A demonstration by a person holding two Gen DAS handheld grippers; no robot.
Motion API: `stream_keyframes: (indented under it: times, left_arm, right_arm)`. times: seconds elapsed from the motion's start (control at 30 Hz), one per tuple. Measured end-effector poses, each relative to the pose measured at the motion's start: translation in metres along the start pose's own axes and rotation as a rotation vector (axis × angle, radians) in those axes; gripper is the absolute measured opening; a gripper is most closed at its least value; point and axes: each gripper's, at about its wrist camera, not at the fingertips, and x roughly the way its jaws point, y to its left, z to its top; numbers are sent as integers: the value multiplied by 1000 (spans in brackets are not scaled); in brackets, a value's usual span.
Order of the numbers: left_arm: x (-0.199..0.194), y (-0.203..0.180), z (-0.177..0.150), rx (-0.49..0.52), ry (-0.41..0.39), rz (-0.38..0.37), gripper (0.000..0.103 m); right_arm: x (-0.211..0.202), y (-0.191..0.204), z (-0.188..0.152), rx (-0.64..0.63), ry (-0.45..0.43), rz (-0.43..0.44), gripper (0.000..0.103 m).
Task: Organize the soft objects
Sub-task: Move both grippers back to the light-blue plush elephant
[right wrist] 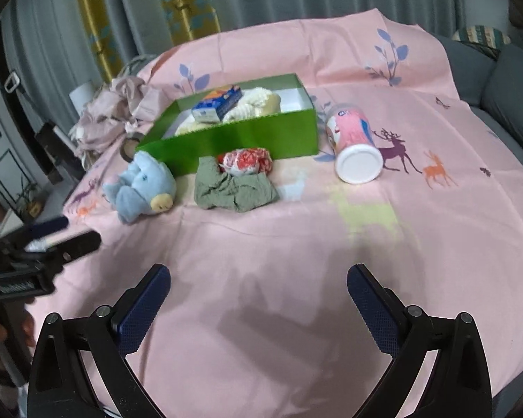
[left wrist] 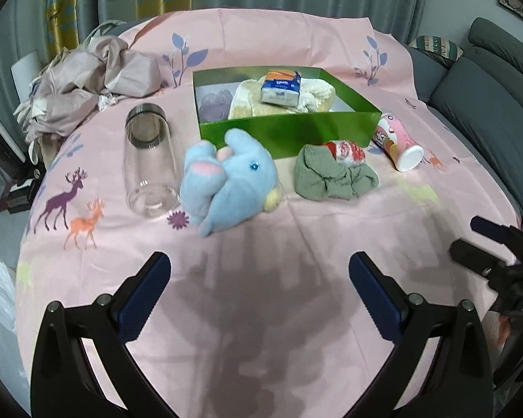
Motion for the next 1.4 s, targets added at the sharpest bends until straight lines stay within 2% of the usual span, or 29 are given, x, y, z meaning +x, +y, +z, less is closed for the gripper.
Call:
stream_keyframes:
  times: [0.17,0.27,0.37,0.6,0.7,0.8,0.93,1.07,1.4]
  left_arm:
    - [-3,1,-4,-16,-8,-29,102]
    - [-6,1,-5,-18,-19,-34,102]
    - [-8,7,-8,-48,-22,-36,102]
    - [-6,36,-15,-145,-7,-41,102]
    - [-2,47,-16,-182,-1,-38,102]
    - [2,58,-17,-232,5,-75,102]
    - [9,70,-15,-296,8,-138,102]
    - [16,75,-8,-310,9,-127,102]
    - [40,82,23,-313,17,-219,102]
  right_arm:
    - [-12,-5,0,26,-49,11,101]
    - [-11,-9,0,78,-54,50,101]
    - [-6,-5,-1,78,-48,80,101]
    - [14,17,-7,-7,3,134,101]
    - [25,28,-10,-45,34,202,101]
    - [33,41,-14,-77,58,265,101]
    - [41,57,-13,-137,60,266,101]
    - [57,70,-8,-163,86,304,101]
    - [106,121,22,-390,101,320,101]
